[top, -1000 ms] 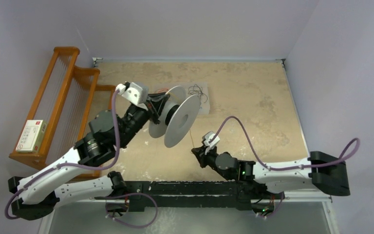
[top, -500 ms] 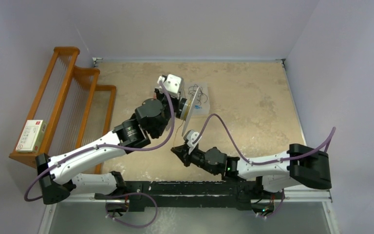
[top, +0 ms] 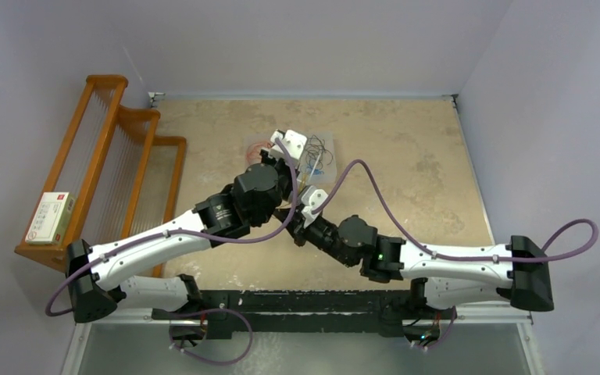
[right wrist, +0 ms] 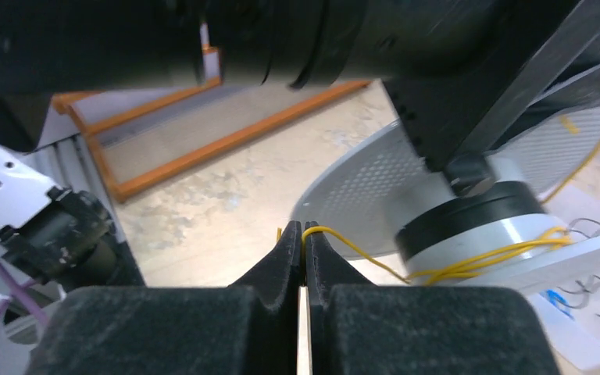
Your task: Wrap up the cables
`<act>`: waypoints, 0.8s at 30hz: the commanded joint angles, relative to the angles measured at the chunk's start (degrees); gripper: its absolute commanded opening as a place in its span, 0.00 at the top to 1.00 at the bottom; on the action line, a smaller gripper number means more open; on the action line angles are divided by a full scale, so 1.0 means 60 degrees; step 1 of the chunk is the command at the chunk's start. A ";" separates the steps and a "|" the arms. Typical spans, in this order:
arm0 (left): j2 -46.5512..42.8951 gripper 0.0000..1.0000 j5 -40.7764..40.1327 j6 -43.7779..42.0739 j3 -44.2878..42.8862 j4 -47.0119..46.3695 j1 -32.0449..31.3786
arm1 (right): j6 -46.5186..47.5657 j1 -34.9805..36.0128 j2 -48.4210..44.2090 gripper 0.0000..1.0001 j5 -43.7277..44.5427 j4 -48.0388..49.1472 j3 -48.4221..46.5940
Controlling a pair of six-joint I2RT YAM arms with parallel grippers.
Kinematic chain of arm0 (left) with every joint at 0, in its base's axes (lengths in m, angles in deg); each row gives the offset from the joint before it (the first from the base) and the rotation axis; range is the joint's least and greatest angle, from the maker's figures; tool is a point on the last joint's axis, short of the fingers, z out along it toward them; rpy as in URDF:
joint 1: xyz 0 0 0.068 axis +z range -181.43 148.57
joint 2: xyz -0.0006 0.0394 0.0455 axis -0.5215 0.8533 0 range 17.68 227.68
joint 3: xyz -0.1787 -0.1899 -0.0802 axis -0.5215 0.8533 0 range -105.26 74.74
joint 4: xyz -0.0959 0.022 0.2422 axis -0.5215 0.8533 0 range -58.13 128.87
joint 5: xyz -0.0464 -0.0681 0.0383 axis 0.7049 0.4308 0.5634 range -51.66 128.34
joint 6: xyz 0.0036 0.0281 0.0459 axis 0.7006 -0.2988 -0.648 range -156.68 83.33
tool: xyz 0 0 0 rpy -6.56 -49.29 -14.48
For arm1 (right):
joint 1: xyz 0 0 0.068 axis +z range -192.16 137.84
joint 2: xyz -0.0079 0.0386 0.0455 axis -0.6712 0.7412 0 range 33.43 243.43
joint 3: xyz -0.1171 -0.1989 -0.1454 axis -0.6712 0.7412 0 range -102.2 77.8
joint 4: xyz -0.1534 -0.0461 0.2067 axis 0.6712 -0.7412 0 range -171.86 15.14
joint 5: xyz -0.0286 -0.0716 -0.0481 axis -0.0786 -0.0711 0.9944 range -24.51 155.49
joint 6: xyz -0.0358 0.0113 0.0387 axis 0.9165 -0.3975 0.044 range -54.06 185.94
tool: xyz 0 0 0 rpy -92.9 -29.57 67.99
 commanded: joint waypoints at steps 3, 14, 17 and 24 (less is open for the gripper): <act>-0.0412 1.00 -0.0077 0.0096 0.0346 -0.0091 -0.0074 | 0.0871 0.0095 -0.0761 1.00 0.0558 -0.1431 -0.1381; -0.0710 1.00 0.0189 0.0149 0.0706 0.0838 -0.0145 | 0.1273 0.0081 -0.1657 1.00 0.1389 -0.2447 -0.1886; -0.0721 1.00 0.0232 0.0517 0.0872 0.0842 -0.0178 | 0.0939 0.0081 -0.1838 1.00 0.1544 -0.2343 -0.1686; -0.0623 1.00 0.0501 0.1934 0.1313 0.0397 -0.0198 | 0.0313 0.0081 -0.2058 1.00 0.2547 -0.2544 -0.1053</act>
